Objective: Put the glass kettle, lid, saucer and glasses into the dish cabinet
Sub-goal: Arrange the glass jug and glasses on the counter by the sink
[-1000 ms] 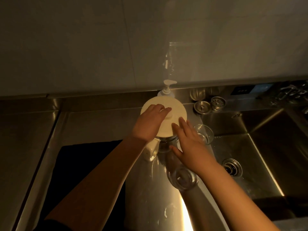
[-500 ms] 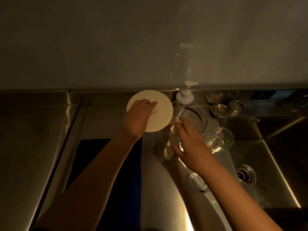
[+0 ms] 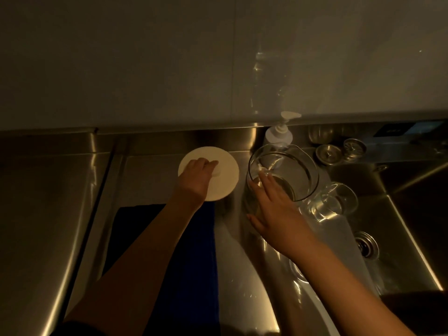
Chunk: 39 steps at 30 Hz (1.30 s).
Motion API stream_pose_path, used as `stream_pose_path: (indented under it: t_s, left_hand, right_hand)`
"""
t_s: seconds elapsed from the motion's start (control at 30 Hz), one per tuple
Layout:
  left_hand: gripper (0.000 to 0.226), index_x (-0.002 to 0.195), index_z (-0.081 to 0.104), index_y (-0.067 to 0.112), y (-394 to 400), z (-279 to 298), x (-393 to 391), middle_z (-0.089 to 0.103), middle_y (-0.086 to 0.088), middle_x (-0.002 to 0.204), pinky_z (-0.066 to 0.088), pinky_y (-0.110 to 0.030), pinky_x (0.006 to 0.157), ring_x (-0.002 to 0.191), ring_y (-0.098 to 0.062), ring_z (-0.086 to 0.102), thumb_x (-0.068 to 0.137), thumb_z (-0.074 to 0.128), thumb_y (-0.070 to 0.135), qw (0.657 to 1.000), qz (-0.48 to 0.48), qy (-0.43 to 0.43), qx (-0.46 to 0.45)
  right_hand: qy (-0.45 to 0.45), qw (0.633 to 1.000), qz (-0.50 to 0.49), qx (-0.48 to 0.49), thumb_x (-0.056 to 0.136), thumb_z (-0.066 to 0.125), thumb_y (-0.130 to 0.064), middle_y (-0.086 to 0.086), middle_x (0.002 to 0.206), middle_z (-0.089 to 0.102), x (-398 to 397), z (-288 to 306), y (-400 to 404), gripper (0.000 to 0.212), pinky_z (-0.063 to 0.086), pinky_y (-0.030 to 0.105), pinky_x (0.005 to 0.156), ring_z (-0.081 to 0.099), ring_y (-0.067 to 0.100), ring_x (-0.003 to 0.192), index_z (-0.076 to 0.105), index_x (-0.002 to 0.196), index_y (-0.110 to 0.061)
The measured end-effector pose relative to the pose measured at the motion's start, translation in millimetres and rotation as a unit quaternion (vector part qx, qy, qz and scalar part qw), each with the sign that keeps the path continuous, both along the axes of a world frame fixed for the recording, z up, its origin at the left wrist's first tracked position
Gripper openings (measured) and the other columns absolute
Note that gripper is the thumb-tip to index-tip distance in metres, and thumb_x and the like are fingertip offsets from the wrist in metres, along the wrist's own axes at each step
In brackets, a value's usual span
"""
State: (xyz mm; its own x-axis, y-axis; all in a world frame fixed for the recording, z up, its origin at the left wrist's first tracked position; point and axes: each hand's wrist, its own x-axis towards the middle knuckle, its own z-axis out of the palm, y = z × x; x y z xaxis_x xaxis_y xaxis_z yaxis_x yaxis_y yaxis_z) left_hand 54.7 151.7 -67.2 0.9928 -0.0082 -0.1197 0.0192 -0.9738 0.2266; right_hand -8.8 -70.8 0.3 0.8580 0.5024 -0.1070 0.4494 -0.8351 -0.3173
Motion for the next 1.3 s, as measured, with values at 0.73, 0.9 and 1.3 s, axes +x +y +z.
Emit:
stream_pose_path:
  t_s: [0.73, 0.9, 1.3]
  left_hand:
    - [0.049, 0.103, 0.066, -0.010, -14.1, -62.1, 6.7, 0.065, -0.028, 0.086, 0.056, -0.050, 0.068, 0.073, -0.043, 0.064, 0.056, 0.078, -0.018, 0.990, -0.074, -0.117, -0.027]
    - [0.047, 0.107, 0.064, -0.013, -15.0, -59.4, 2.8, 0.065, -0.031, 0.091, 0.055, -0.052, 0.072, 0.077, -0.045, 0.065, 0.061, 0.077, -0.015, 0.990, -0.062, -0.121, -0.029]
    - [0.052, 0.142, 0.036, 0.010, -100.0, 17.6, -88.2, 0.043, -0.011, 0.143, 0.037, -0.034, 0.108, 0.130, -0.021, 0.043, 0.094, 0.053, 0.017, 0.965, -0.017, -0.156, -0.212]
  right_hand:
    - [-0.032, 0.999, 0.020, -0.011, 0.094, 0.049, -0.036, 0.001, 0.159, -0.003, 0.6, -12.3, -5.3, 0.074, -0.007, 0.025, 0.111, -0.008, 0.017, 0.145, 0.002, 0.151, -0.024]
    - [-0.044, 0.999, 0.023, -0.014, 0.094, 0.049, -0.036, 0.002, 0.159, -0.002, 0.6, -16.2, -5.3, 0.075, -0.007, 0.025, 0.111, -0.005, 0.017, 0.146, 0.002, 0.151, -0.023]
    - [-0.034, 0.998, 0.046, 0.005, 0.093, 0.052, -0.034, 0.006, 0.159, 0.002, -7.0, -10.3, -31.8, 0.071, -0.007, 0.029, 0.115, -0.004, 0.021, 0.146, 0.011, 0.150, -0.025]
